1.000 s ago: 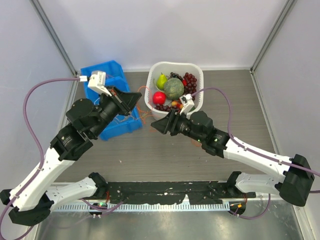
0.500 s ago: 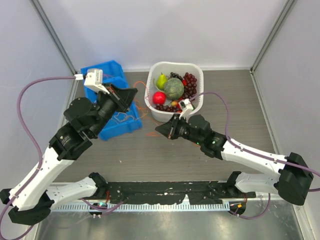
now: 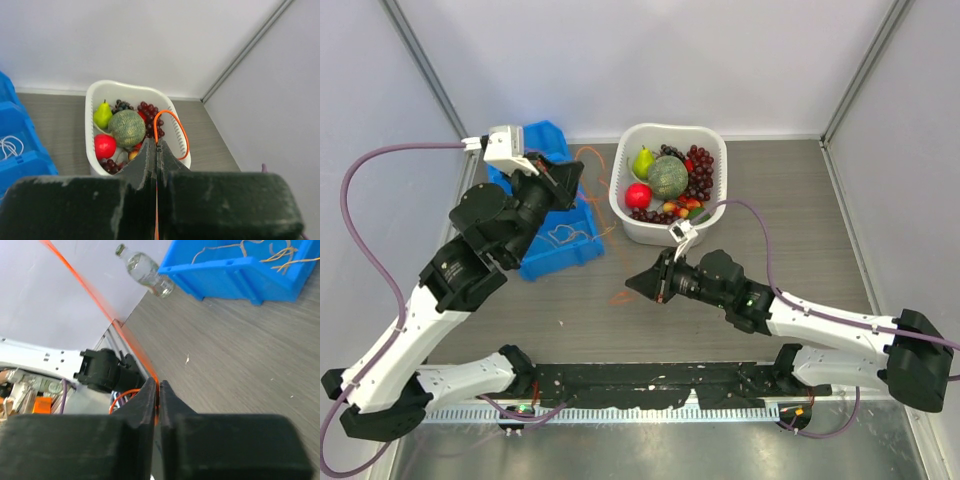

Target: Untangle the cables

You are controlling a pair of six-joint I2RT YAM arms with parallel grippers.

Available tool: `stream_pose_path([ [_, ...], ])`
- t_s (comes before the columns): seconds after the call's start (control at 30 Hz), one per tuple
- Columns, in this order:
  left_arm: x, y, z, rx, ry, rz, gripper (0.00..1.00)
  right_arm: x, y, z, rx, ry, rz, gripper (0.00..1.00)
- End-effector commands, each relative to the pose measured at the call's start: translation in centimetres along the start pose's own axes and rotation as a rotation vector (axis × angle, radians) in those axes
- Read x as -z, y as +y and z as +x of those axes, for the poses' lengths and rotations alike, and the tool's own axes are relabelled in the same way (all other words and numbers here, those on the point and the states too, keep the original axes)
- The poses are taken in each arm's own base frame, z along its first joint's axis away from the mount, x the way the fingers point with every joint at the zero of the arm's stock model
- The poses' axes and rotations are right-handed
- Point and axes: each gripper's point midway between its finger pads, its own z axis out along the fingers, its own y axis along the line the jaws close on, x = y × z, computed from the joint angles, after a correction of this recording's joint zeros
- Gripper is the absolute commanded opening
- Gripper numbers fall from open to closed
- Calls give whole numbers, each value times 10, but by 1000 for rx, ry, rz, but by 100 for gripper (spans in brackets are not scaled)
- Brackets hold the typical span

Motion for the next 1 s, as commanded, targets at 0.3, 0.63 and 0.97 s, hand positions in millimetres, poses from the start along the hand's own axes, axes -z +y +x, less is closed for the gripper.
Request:
stream_pose_path([
  [0.3,-41,13,-73,-27,-203,-145,0,66,-61,-52,238,-116,470,63],
  [0.63,-94,65,-134,-31,-333,-249,0,135,-77,-75,291,-236,633,66],
  [0.97,-133,94,-181,-14,-399,-253,0,146,-77,-76,248,-293,615,66],
])
